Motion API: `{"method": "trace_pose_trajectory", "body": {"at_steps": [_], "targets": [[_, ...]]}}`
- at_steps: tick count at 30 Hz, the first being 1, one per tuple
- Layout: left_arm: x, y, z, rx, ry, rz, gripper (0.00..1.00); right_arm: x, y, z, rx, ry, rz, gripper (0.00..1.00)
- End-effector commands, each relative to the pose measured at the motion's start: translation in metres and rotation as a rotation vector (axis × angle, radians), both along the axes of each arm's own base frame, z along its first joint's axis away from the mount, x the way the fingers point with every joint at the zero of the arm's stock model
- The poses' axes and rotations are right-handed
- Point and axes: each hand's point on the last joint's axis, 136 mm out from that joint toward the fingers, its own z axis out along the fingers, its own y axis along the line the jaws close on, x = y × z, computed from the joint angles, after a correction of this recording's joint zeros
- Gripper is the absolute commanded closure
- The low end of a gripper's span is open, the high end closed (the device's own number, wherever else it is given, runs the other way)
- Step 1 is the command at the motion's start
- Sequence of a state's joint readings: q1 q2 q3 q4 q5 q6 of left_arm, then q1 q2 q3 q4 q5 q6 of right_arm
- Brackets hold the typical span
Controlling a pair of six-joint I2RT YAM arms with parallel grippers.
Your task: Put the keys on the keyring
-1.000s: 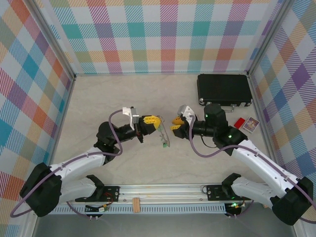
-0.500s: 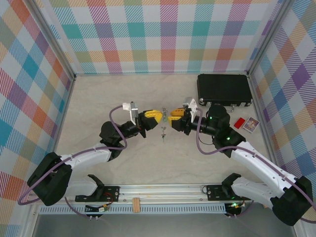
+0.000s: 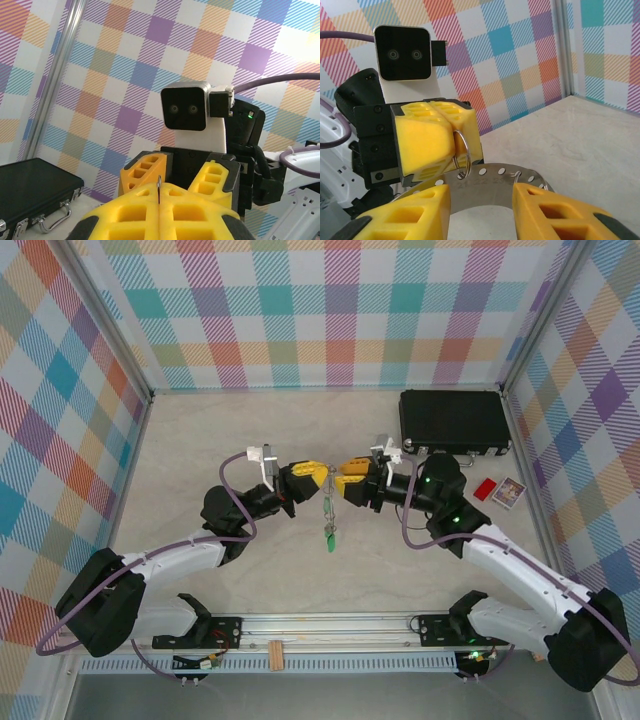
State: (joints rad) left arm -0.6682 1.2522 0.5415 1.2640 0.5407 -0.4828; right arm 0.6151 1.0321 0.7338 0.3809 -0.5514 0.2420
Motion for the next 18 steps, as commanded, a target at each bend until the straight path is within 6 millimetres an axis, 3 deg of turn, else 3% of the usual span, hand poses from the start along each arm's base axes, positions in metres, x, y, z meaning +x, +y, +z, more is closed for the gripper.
{"method": "trace_pose_trajectory", "body": {"at_steps": [1, 18], "targets": [[-0.0149, 0.0026, 0.0318, -0.071, -0.087, -0.035, 1.0, -0.002, 0.0032, 0.0197, 0.054, -0.005, 0.049, 0.63], [-0.0164, 0.0046, 0.0329, -0.073, -0.095, -0.027, 1.0, -0.0029, -0.0016, 0.0286, 0.086, 0.004, 0.101, 0.6]]}}
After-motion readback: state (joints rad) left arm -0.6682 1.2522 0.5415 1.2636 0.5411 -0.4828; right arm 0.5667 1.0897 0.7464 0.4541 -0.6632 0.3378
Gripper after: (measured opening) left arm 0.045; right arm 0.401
